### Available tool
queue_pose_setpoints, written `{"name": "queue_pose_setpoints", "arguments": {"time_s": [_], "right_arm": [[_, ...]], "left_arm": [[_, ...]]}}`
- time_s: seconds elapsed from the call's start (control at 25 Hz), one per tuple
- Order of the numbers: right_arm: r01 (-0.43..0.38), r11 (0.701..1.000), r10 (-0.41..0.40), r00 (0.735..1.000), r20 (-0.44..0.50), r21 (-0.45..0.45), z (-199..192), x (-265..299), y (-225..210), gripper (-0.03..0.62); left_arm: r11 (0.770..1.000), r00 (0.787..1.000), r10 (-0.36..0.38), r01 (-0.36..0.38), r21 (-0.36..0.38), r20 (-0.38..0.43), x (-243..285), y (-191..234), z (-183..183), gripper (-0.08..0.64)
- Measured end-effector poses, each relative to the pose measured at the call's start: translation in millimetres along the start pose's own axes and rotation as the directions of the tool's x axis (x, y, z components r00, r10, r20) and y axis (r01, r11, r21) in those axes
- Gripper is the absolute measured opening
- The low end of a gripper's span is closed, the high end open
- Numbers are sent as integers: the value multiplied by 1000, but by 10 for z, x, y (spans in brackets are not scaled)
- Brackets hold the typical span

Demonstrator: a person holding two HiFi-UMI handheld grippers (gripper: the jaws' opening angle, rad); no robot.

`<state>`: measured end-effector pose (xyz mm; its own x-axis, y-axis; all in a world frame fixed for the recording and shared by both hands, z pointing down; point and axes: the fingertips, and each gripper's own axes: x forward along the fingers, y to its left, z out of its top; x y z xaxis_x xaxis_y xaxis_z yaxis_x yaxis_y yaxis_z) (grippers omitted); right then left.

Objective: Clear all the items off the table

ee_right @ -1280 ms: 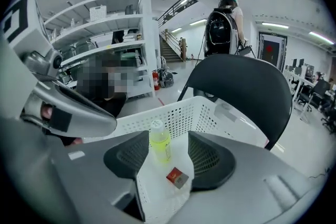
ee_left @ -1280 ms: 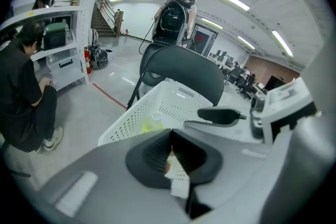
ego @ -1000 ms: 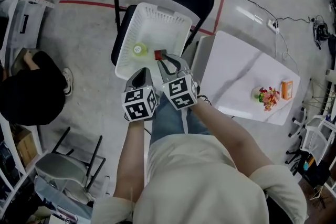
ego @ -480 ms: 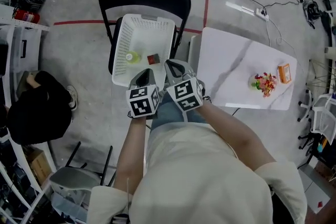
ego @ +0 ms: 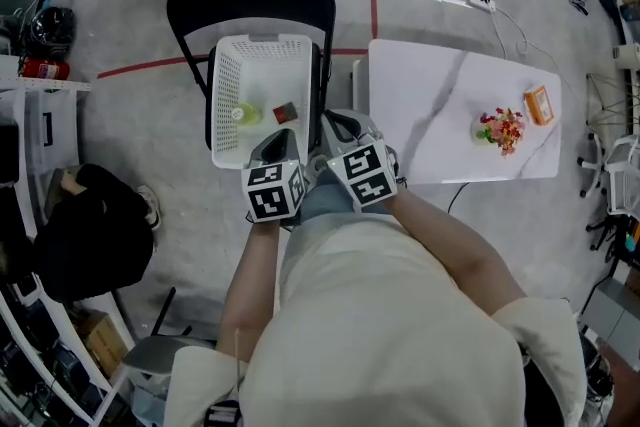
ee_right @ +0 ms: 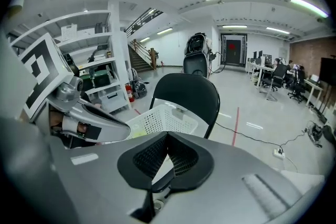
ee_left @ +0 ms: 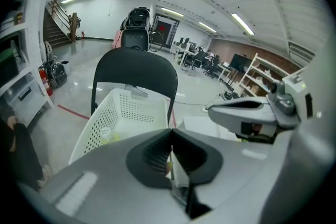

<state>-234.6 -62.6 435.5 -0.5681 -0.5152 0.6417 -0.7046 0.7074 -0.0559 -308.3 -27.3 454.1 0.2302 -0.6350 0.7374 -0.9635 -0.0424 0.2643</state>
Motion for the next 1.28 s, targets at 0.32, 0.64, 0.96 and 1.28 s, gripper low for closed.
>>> {"name": "queue_pose_setpoints", "arguments": {"time_s": [0.32, 0.64, 0.96, 1.28], "right_arm": [[73, 992, -77, 996, 34, 101, -45, -263, -292, -2], [152, 972, -164, 985, 53, 180, -281, -756, -838, -2], [201, 950, -217, 975, 41, 238, -694, -1216, -1401, -2], [258, 916, -282, 959, 36, 306, -1143, -1734, -2026, -2]], "left_arm": [[993, 997, -76, 77, 94, -14, 122, -353, 123, 8], [975, 988, -156, 157, 157, -17, 265, -1093, 214, 8], [966, 981, -186, 192, 176, -48, 459, -1817, 58, 8], [957, 976, -204, 214, 196, -70, 618, -2522, -111, 8]]}}
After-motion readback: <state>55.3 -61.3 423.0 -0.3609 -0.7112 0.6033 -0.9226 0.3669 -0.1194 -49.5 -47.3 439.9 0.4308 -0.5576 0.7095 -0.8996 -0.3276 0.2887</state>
